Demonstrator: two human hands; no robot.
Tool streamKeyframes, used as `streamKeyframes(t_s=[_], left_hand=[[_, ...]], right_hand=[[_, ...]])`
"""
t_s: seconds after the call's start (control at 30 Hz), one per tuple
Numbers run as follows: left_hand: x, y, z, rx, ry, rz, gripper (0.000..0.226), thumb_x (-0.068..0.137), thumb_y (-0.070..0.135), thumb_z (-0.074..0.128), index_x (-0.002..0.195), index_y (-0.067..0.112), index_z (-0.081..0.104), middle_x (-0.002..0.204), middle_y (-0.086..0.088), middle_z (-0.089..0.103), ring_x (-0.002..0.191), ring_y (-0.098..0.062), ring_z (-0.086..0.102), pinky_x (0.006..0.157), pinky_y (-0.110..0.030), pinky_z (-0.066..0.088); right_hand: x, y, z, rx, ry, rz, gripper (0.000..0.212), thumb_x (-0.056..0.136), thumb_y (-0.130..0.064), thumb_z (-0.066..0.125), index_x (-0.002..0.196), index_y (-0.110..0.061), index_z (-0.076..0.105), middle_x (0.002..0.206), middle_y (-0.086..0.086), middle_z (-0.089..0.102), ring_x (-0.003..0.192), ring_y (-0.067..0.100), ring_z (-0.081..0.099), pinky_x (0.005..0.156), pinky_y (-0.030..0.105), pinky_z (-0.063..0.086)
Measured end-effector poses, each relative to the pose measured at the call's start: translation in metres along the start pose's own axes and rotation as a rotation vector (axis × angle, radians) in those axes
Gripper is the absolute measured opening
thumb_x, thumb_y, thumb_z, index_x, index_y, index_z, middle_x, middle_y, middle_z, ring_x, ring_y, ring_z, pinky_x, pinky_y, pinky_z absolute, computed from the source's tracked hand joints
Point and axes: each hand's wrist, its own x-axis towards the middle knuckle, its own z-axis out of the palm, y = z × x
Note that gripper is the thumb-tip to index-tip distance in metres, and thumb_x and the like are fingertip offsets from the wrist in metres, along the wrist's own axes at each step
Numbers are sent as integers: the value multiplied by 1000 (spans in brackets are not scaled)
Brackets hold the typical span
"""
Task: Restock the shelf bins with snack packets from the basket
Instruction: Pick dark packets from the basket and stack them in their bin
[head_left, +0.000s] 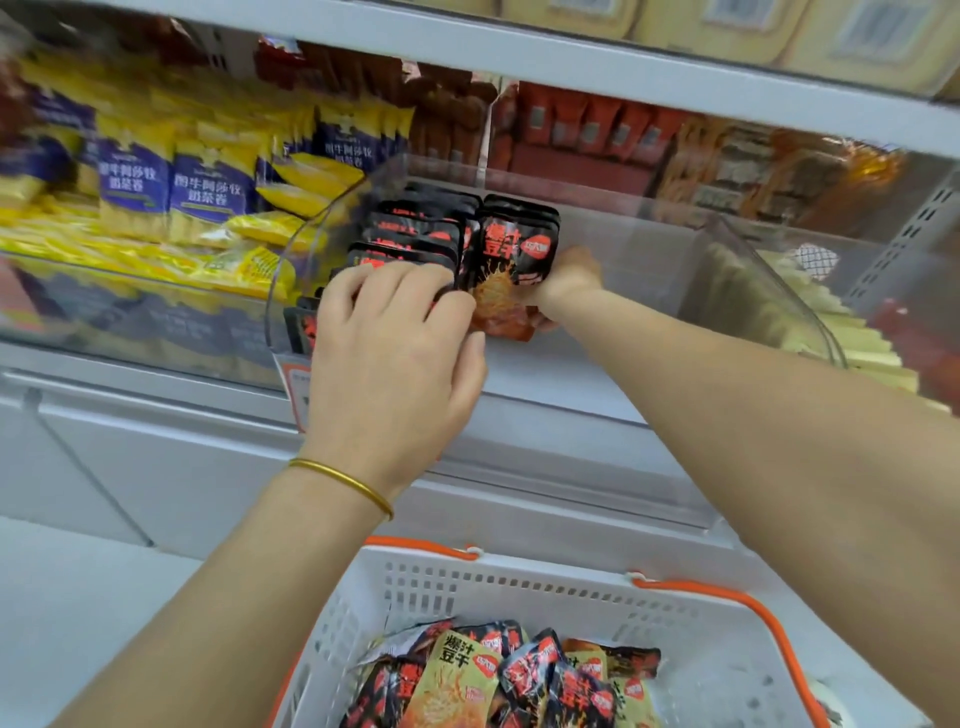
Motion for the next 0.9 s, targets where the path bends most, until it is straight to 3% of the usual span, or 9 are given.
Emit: streamKeyframes(t_s=[0.1,0.17,0.33,0.43,0.53,0.6,0.73,0.83,0.9], left_hand=[[-3,3,-3,-25,75,5,23,88,26,50,99,13,66,114,-5,63,109,-29,55,98,-42,31],[-6,10,-8,-42,139,36,21,88,23,52,98,13,67,114,-4,63,109,-28,54,95,-42,31],[-20,38,-19,-152,225,58,16,87,20,53,89,15,69,100,-1,64,95,-27,53,79,-38,30],[-30,55,-21,-215,214,81,15,85,17,54,87,13,69,95,-2,64,89,-27,52,75,-37,31],[-45,73,-23,-264,161,137,14,82,14,55,85,12,68,93,-3,63,84,-28,54,70,-39,35],[-60,84,-20,-289,39,163,15,82,16,53,84,12,67,91,-2,62,81,-27,52,66,-40,37],[-96,103,-3,-199,-446,211,30,76,31,40,78,16,66,82,-1,61,79,-27,56,62,-36,46],[-121,110,10,-133,-828,240,51,78,38,25,98,17,67,100,0,62,101,-25,54,83,-35,48],[-129,106,20,-96,-941,248,57,78,40,21,108,17,64,111,0,60,112,-23,48,96,-36,42]], right_hand=[[-25,-6,-17,18,-24,-25,23,82,-16,72,92,-7,53,104,17,66,89,28,68,76,39,59],[-50,-13,-31,25,-3,-40,30,82,-19,73,97,-4,51,90,16,67,75,27,69,64,38,60],[-145,-10,-76,284,3,-248,29,89,0,57,81,-16,35,81,14,59,66,28,68,64,41,59],[-207,12,-102,394,-31,-355,25,88,5,55,82,-13,41,73,10,53,62,25,69,61,43,59],[-248,47,-113,428,-187,-301,20,87,8,57,81,-9,47,73,12,54,55,23,67,55,37,58],[-260,78,-108,386,-346,-211,18,87,7,57,79,-7,50,68,10,54,55,23,66,53,32,56],[-245,153,-72,108,-541,-3,18,90,4,56,79,-9,50,65,9,56,54,18,64,52,27,55],[-236,215,-33,-174,-663,127,13,91,3,51,83,-8,52,63,10,59,42,9,58,44,22,51],[-237,247,-11,-345,-706,155,15,90,2,48,81,-8,55,61,7,59,45,11,57,46,22,50]])
